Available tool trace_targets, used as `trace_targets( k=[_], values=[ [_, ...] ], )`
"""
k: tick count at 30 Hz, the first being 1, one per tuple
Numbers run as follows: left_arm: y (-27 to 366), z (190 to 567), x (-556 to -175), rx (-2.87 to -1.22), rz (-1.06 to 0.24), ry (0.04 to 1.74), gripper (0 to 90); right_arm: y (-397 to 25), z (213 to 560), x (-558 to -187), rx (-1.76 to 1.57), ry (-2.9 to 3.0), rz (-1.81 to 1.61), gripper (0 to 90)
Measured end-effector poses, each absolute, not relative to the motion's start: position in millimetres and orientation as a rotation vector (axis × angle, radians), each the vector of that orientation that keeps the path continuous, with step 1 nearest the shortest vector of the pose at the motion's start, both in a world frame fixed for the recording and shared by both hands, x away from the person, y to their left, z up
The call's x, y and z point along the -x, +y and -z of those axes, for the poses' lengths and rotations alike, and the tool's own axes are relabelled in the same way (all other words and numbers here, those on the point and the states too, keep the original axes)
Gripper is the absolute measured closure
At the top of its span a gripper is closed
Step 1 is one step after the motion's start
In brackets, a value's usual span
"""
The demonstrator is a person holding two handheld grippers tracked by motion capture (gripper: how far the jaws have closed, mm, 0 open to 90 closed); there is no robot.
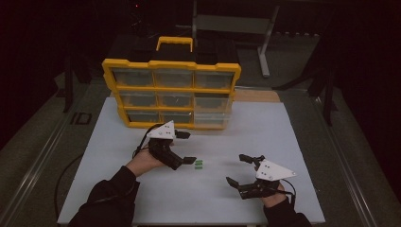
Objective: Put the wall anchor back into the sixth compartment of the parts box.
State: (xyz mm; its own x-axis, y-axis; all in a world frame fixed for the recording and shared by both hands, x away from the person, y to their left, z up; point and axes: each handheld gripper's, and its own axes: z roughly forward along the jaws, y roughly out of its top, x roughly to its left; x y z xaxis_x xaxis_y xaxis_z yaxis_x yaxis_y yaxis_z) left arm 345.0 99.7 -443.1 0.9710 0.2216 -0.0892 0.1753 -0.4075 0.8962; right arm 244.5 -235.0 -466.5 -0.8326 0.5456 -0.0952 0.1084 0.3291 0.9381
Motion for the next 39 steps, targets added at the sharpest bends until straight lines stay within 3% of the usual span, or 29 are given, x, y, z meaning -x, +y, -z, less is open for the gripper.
trace_targets(
  k=[15,21,29,39],
  values=[
    [84.5,478.2,-361.6,-2.109,-0.014,0.331,28.8,-234.8,466.7,-244.4,-0.575,2.21,-1.514,13.6],
    [78.5,494.8,-366.0,-2.162,0.009,0.339,47.6,-234.4,466.8,-244.2,-0.571,2.213,-1.512,13.6],
    [72.1,510.4,-371.1,-2.228,0.043,0.367,66.0,-234.4,467.4,-244.2,-0.573,2.216,-1.51,13.7],
    [63.0,523.4,-376.3,-2.288,0.056,0.389,77.6,-234.6,468.2,-244.5,-0.573,2.221,-1.505,13.7]
  ],
)
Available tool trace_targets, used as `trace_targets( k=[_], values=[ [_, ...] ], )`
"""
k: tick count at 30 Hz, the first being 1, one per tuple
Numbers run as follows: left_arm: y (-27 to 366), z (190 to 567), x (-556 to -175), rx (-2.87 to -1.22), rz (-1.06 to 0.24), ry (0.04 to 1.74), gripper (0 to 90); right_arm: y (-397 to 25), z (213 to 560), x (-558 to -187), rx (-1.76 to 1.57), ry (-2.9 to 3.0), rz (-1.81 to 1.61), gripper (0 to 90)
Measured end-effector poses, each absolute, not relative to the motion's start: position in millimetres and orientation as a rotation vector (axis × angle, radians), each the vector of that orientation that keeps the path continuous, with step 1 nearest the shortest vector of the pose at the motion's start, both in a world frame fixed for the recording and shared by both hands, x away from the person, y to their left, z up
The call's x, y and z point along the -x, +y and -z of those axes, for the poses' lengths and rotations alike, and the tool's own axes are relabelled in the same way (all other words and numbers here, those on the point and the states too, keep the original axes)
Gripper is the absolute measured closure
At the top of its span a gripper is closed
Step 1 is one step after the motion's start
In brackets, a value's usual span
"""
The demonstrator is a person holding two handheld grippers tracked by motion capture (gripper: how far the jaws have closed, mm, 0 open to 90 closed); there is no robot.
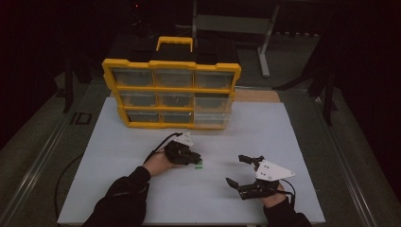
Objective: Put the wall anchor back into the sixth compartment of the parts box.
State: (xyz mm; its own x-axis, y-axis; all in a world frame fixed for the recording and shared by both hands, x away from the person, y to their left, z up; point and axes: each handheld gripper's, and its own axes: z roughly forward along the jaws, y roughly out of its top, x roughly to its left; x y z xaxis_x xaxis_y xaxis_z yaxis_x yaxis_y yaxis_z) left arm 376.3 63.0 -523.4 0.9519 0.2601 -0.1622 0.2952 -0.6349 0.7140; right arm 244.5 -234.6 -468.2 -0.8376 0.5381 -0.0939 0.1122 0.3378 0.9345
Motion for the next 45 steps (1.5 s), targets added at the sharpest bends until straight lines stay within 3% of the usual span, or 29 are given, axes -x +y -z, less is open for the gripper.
trace_targets(
  k=[3,24,45],
  values=[
    [61.4,525.2,-378.1,-2.296,0.061,0.388,81.2,-234.8,468.4,-244.8,-0.571,2.221,-1.502,13.7],
    [58.9,521.9,-380.9,-2.322,0.059,0.361,83.0,-234.2,469.3,-245.3,-0.576,2.227,-1.511,13.7],
    [80.1,444.3,-365.7,-2.343,0.119,0.204,83.1,-236.0,467.1,-245.2,-0.586,2.216,-1.515,13.7]
  ],
)
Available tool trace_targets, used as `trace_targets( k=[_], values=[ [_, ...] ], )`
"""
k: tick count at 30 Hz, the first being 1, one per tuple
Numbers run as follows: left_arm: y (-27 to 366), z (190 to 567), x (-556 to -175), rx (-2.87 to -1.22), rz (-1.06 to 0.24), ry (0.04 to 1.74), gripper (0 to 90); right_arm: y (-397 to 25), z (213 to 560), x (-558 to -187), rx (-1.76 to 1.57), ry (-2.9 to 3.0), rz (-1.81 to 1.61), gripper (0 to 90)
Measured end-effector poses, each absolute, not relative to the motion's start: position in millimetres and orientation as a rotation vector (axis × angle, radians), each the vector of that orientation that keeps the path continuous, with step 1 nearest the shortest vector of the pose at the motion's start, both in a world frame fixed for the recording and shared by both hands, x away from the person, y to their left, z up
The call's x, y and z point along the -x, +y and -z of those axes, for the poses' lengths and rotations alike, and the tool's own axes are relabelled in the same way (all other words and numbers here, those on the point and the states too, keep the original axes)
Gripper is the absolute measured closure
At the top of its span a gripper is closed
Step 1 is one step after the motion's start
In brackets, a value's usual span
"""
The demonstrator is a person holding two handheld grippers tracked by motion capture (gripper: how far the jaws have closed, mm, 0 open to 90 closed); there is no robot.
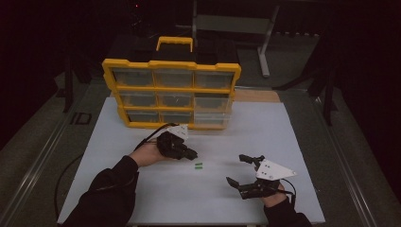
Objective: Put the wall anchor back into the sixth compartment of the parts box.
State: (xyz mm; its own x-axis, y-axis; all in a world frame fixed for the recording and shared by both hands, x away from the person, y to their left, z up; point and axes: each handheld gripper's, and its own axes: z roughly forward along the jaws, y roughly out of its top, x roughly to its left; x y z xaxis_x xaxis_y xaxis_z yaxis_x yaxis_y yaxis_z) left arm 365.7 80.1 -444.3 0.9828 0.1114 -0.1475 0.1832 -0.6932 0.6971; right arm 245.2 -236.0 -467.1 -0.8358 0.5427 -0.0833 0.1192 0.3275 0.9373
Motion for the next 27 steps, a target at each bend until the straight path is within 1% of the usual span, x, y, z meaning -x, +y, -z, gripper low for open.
trace_targets(
  k=[2,3,14,15,27],
  values=[
    [80.5,440.3,-365.2,-2.339,0.115,0.197,83.1,-236.2,466.9,-245.2,-0.584,2.216,-1.516,13.7],
    [81.2,430.5,-364.5,-2.332,0.109,0.183,83.1,-236.3,466.9,-245.3,-0.583,2.214,-1.517,13.7],
    [84.0,389.7,-367.9,-2.289,0.072,0.147,83.1,-236.5,466.6,-245.3,-0.582,2.211,-1.517,13.7],
    [85.1,381.7,-369.8,-2.282,0.061,0.142,83.1,-236.5,466.7,-245.2,-0.583,2.212,-1.517,13.7],
    [85.5,345.1,-377.1,-2.259,0.008,0.116,83.0,-236.0,466.9,-245.0,-0.585,2.216,-1.514,13.7]
  ],
)
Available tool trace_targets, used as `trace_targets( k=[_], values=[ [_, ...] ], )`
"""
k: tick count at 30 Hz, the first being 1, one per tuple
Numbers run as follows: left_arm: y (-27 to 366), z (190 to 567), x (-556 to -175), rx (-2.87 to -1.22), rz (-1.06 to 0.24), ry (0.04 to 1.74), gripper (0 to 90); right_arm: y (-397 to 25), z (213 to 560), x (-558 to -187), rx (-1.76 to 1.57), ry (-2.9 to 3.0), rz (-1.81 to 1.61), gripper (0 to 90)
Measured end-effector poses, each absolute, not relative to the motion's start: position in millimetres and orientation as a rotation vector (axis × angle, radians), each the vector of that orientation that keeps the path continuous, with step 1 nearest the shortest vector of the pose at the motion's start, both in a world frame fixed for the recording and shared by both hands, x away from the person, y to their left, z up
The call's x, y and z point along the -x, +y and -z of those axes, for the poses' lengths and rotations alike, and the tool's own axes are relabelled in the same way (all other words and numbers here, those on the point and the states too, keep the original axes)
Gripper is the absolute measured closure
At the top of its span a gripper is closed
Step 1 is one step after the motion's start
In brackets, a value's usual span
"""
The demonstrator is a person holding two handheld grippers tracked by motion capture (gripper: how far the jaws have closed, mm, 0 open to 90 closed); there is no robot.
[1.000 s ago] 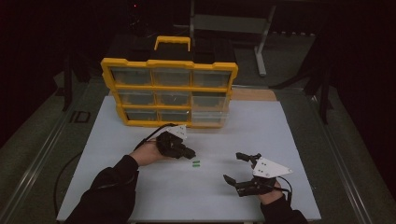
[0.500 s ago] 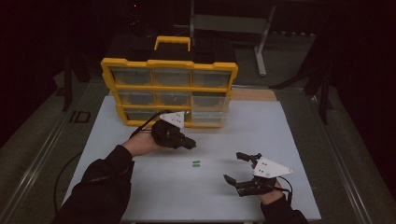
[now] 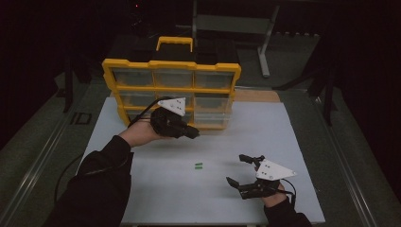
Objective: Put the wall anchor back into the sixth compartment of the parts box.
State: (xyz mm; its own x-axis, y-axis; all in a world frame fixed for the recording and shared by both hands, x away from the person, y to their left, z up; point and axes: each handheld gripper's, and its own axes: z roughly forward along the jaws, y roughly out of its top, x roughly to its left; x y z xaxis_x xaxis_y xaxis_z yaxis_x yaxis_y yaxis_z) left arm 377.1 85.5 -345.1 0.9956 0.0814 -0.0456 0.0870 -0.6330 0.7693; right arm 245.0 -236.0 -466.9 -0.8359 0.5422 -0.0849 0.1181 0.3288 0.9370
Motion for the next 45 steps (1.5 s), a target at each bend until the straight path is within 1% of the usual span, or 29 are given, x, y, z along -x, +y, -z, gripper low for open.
trace_targets(
  k=[13,21,32,37,45],
  values=[
    [79.3,308.3,-393.5,-2.204,-0.029,0.112,83.0,-236.5,465.7,-245.1,-0.577,2.208,-1.515,13.7],
    [70.4,294.3,-409.8,-2.169,-0.07,0.154,83.0,-235.4,467.2,-245.4,-0.578,2.218,-1.516,13.7],
    [62.6,304.6,-434.7,-2.128,-0.078,0.335,82.9,-236.3,468.3,-245.9,-0.577,2.222,-1.515,13.7],
    [56.6,309.2,-441.1,-2.169,-0.108,0.409,82.9,-236.0,469.0,-246.2,-0.575,2.228,-1.512,13.7],
    [45.1,322.2,-445.1,-2.271,-0.101,0.515,82.9,-235.9,469.0,-245.7,-0.567,2.232,-1.514,13.7]
  ],
)
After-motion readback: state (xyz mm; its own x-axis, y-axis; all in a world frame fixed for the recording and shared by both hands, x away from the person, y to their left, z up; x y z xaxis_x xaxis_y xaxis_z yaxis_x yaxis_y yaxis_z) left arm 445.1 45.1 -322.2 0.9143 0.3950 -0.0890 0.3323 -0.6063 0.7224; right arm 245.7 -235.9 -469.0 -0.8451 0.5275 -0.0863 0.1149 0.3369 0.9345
